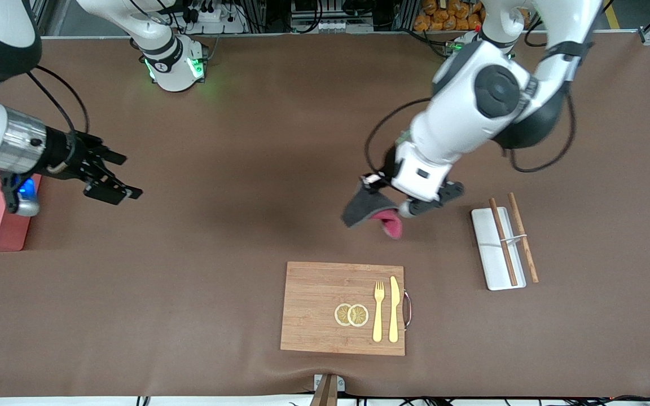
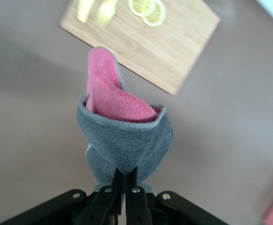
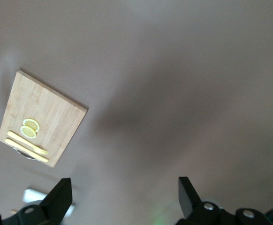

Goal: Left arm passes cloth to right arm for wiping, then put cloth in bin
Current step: 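Lift the cloth with the left gripper while the right gripper reaches toward it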

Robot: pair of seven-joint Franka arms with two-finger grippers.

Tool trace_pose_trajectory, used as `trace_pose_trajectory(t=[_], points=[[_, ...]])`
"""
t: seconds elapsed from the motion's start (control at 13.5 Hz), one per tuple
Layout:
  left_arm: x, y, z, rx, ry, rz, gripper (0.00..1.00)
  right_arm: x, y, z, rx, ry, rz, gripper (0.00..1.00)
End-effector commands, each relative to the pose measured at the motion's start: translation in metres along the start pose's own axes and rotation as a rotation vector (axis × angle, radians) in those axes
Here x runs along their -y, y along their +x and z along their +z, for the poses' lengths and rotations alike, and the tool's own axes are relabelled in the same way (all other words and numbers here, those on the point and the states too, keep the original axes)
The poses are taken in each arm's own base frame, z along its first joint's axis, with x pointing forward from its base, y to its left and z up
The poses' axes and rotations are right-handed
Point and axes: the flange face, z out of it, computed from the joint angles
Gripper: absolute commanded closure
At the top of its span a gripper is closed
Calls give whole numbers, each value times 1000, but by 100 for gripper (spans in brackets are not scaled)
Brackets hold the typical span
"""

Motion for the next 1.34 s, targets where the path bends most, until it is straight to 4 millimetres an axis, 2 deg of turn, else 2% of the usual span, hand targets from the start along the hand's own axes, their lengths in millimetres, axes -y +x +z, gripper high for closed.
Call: trace_pose_trajectory(t=[0.0, 0.15, 0.22, 0.3, 0.37, 0.45, 0.59, 0.67, 0.74, 0.89, 0.97, 1.11, 1.26], points=[[-43, -32, 11, 26, -106, -131, 100, 18, -5, 25, 124, 11, 140, 0], [-63, -54, 29, 30, -202, -229, 100, 33, -16, 47, 190, 22, 150, 0], [-73, -69, 42, 40, -247, -267, 100, 37, -13, 56, 212, 30, 160, 0], [-81, -79, 53, 49, -295, -302, 100, 45, -13, 71, 241, 35, 170, 0], [-87, -89, 63, 60, -332, -332, 100, 54, -20, 90, 243, 30, 165, 0], [-91, -95, 68, 64, -363, -352, 100, 61, -28, 107, 236, 27, 160, 0], [-94, -102, 75, 80, -390, -395, 100, 68, -29, 134, 236, 6, 172, 0], [-98, -115, 82, 95, -404, -410, 100, 73, -35, 149, 232, 1, 166, 0], [-102, -123, 85, 101, -432, -431, 100, 74, -38, 161, 229, -6, 166, 0], [-102, -123, 88, 105, -439, -449, 100, 79, -42, 176, 254, -5, 175, 0], [-102, -124, 88, 105, -440, -448, 100, 83, -50, 182, 253, 2, 166, 6], [-102, -122, 88, 105, -443, -452, 100, 83, -52, 184, 250, 6, 151, 58], [-101, -121, 92, 105, -439, -452, 100, 83, -54, 184, 249, 5, 157, 100]])
